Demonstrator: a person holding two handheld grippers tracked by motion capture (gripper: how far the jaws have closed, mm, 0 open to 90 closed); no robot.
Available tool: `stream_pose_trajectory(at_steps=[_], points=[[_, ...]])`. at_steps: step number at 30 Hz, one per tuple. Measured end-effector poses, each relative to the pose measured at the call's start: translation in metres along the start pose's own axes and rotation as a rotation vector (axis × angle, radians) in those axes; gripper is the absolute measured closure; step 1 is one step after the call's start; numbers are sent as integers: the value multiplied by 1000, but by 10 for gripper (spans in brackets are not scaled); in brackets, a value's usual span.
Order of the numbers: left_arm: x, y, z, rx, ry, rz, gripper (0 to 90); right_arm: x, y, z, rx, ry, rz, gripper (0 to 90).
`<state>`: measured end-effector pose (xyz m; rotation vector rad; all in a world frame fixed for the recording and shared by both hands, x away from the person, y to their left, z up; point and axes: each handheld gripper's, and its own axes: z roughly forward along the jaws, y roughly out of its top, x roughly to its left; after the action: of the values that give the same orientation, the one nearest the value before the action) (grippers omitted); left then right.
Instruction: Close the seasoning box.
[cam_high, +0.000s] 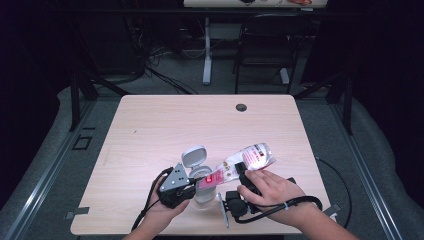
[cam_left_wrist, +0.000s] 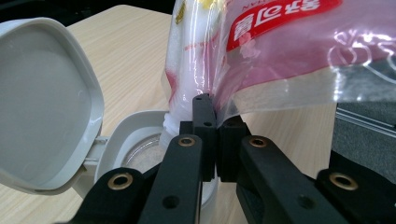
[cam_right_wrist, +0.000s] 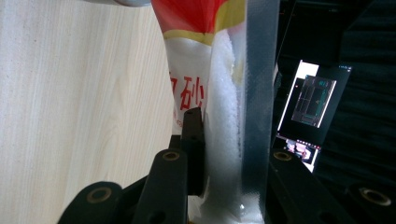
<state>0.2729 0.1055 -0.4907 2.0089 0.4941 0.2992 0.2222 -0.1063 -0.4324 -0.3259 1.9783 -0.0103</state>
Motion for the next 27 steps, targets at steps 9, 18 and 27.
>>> stream_pose_trajectory(at_steps=[9,18,27], points=[[0,-1,0,3,2,-1,896,1,1,0,-6,-3,-12,784],[0,0,1,4,-1,4,896,0,1,-1,-5,-4,-12,791],[-1,0,1,1,0,3,896,-3,2,-3,1,-2,-16,800]])
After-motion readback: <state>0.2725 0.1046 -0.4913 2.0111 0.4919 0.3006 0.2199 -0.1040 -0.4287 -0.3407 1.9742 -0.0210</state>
